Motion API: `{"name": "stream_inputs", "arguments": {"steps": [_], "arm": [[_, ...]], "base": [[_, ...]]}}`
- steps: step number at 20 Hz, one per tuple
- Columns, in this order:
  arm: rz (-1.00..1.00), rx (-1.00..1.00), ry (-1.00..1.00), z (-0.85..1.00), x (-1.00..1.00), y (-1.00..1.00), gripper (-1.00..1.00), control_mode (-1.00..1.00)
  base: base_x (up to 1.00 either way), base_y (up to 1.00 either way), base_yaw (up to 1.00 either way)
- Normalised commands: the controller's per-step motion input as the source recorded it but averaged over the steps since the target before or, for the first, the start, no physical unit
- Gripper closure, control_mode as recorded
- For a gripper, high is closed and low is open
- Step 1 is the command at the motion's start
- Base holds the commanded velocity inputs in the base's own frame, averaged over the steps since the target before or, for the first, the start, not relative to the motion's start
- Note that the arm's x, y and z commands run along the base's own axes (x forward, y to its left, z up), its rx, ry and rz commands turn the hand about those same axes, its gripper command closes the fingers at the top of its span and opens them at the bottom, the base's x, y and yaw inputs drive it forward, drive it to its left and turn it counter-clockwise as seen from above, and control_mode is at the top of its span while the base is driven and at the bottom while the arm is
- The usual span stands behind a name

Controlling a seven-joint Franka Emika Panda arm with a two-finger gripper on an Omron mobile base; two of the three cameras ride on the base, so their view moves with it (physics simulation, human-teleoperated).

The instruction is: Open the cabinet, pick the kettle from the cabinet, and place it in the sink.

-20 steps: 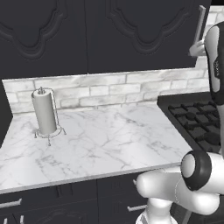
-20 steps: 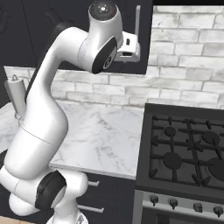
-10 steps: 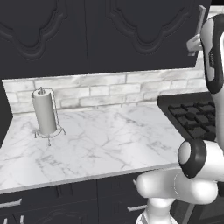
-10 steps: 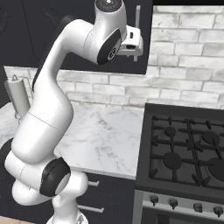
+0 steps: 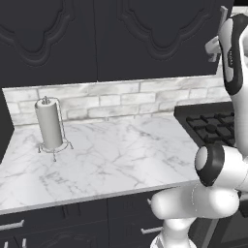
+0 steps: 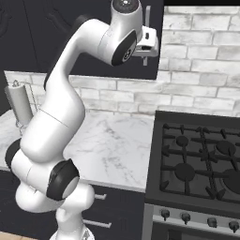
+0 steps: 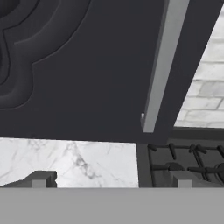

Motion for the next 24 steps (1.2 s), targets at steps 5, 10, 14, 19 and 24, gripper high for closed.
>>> {"name": "stream_inputs", "arguments": {"steps": [5,10,14,19,24], "arm": [[0.00,0.00,-0.02,-0.02,0.34,-0.08,-1.00,-1.00],[0.00,0.00,-0.01,-0.08,0.28,-0.13,-1.00,-1.00],[0.00,0.00,0.00,-0.09,0.28,-0.18,-1.00,-1.00],[0.00,0.02,-0.03,-0.06,0.32,-0.16,-1.00,-1.00],[0.00,0.05,-0.06,-0.04,0.36,-0.10,-1.00,-1.00]], "base": [[0.00,0.00,0.00],[0.00,0.00,0.00],[0.00,0.00,0.00],[0.00,0.00,0.00],[0.00,0.00,0.00]]}}
